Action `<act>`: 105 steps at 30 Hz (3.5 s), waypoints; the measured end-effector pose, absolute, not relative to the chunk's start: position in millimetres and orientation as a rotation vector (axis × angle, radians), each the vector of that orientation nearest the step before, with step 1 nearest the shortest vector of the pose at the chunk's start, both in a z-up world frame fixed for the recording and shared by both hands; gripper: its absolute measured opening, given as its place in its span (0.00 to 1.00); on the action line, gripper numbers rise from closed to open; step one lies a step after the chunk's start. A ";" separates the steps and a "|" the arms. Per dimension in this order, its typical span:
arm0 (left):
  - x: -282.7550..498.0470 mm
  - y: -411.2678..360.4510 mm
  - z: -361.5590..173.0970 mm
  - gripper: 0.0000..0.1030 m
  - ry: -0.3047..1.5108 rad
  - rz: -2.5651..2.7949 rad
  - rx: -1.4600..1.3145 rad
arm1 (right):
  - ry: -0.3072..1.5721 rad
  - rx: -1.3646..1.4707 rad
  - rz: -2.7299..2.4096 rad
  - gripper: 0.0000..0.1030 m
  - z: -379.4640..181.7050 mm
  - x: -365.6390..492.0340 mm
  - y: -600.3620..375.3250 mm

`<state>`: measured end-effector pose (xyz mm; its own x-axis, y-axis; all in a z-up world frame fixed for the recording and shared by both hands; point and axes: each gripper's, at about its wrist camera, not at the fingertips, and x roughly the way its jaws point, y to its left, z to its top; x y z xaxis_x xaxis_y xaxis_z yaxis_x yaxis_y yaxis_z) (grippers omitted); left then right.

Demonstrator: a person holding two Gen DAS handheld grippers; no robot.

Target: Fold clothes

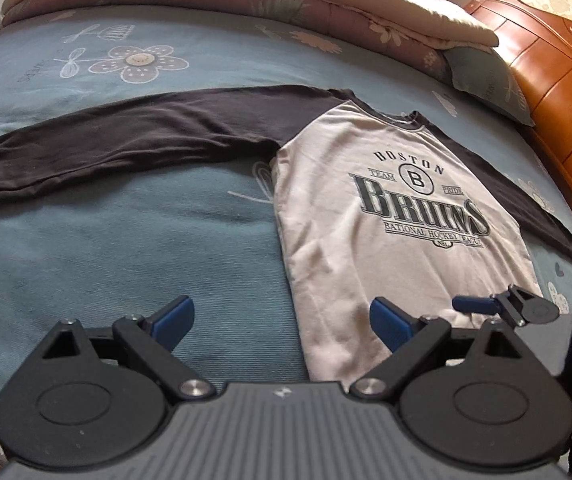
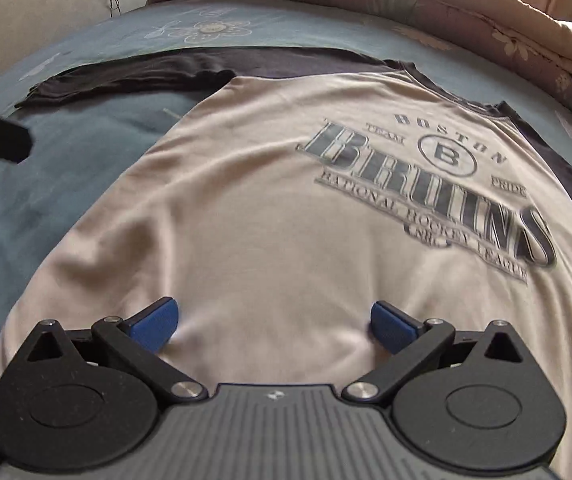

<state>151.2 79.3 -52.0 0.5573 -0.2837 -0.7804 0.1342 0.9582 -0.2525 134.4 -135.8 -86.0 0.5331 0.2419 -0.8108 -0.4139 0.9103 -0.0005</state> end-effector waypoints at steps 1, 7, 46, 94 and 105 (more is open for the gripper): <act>153.0 72.9 -52.8 0.91 0.953 -0.267 -0.164 | 0.933 -0.229 0.410 1.00 -83.9 124.9 -137.1; 152.9 17.2 -56.7 0.91 0.973 -0.443 -0.061 | 0.816 -0.126 0.280 1.00 -51.0 96.7 -200.7; 79.9 18.2 -51.9 0.95 1.056 -0.668 -0.223 | 0.849 -0.146 0.343 1.00 -53.7 24.8 -251.2; 107.1 7.0 -52.5 0.95 0.983 -0.573 -0.177 | 0.879 -0.005 0.326 1.00 -54.7 57.8 -214.0; 99.0 -6.6 -111.0 0.97 1.105 -0.646 -0.217 | 0.923 -0.047 0.268 1.00 -83.5 49.0 -238.8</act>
<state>99.0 -6.6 -111.0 0.2898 -0.5833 -0.7588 0.3750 0.7987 -0.4706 49.0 -238.8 -83.5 0.5723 0.2086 -0.7930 -0.2485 0.9657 0.0748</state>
